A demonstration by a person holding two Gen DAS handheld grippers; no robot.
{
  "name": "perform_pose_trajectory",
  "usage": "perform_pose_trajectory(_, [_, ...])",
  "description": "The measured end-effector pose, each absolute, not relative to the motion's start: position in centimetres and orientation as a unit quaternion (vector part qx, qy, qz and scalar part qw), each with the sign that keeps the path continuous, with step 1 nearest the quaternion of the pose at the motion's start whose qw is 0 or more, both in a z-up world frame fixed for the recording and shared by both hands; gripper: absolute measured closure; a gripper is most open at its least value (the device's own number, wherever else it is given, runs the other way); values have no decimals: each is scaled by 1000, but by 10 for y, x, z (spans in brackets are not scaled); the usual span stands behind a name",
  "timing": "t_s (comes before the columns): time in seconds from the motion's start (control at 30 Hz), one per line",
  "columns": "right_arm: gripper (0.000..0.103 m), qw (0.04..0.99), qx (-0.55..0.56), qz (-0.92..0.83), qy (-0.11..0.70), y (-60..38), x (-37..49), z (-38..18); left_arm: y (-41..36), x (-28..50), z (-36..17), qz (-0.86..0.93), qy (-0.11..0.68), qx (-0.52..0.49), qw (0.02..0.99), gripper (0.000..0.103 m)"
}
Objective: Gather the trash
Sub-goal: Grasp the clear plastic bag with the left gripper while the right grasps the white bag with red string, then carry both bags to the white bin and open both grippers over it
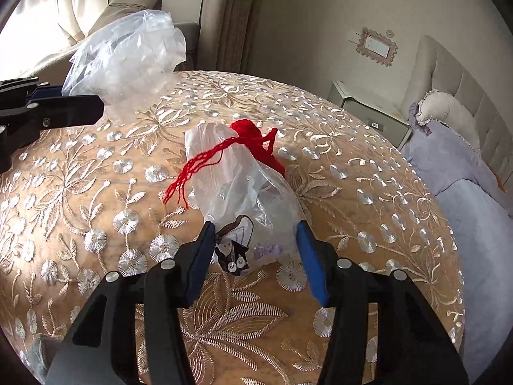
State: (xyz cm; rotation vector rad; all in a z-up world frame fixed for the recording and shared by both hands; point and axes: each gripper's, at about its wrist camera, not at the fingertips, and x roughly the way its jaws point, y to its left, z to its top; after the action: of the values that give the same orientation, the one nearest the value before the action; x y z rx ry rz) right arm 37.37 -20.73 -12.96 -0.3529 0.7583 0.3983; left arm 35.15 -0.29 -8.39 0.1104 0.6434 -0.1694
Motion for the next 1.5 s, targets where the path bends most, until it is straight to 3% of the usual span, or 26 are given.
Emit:
perform_pose_trajectory(0.4, [59, 913, -184, 160, 327, -255, 257, -87, -36, 278, -62, -111, 298, 22, 948, 84])
perform_pose_trajectory(0.77, [58, 958, -113, 63, 256, -345, 151, -47, -140, 203, -61, -200, 287, 27, 936, 84])
perform_pose_trajectory(1.17, [58, 970, -70, -24, 231, -431, 62, -53, -256, 158, -76, -295, 277, 38, 914, 84])
perform_pose_trajectory(1.5, [58, 969, -35, -91, 226, -490, 9, -87, -347, 130, -127, -368, 293, 50, 881, 84])
